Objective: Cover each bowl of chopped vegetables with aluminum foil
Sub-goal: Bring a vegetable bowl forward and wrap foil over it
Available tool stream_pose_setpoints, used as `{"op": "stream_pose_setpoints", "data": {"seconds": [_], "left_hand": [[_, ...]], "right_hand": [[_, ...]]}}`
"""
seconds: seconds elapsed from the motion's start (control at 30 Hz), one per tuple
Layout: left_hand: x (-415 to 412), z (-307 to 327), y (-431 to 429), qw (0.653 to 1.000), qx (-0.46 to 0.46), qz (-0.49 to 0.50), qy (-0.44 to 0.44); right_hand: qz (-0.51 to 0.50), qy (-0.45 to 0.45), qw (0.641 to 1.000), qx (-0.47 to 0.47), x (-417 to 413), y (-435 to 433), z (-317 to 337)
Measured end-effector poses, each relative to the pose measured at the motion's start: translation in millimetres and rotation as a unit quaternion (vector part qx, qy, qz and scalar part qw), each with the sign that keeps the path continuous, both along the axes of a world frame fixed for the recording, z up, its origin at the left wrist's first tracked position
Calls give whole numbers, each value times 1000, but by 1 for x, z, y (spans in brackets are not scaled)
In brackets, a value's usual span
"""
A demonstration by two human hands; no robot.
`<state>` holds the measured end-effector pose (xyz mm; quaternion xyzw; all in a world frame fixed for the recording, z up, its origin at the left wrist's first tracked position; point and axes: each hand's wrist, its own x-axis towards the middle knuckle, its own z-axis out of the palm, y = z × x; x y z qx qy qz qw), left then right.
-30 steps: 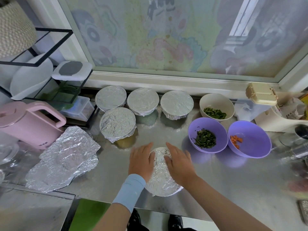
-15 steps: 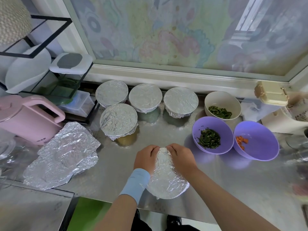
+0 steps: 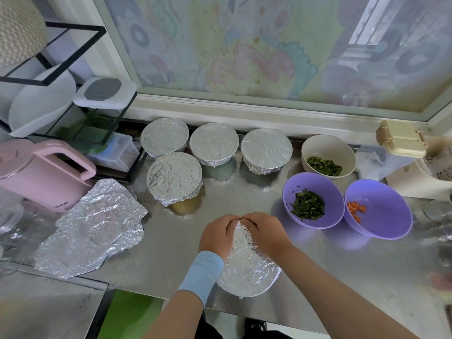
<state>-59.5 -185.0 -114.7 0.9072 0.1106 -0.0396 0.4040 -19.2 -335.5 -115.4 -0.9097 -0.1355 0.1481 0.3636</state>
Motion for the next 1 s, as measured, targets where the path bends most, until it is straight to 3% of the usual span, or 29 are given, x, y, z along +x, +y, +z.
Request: {"op": "stream_pose_setpoints", "data": {"seconds": [0.13,0.23,0.33,0.8,1.0], "left_hand": [[-7,2,-5,998,23,54,3],[-9,-1,-2,999,41,12,-29],[-8,-2,-2,998,32,-41,-29],[5,0,-2,999,23,-13,33],[1,1,1,1000,-26,-4,-1]], "right_hand": [[-24,-78,995,-60,-11,-6,-1],[-41,-130,988,-70,-24,-6,-5],[-25,-118,991,-66,-25,-4,-8],[19,-78,985,-155,-11,2,-4],[13,-109,987,-118,-11,2,-7]]}}
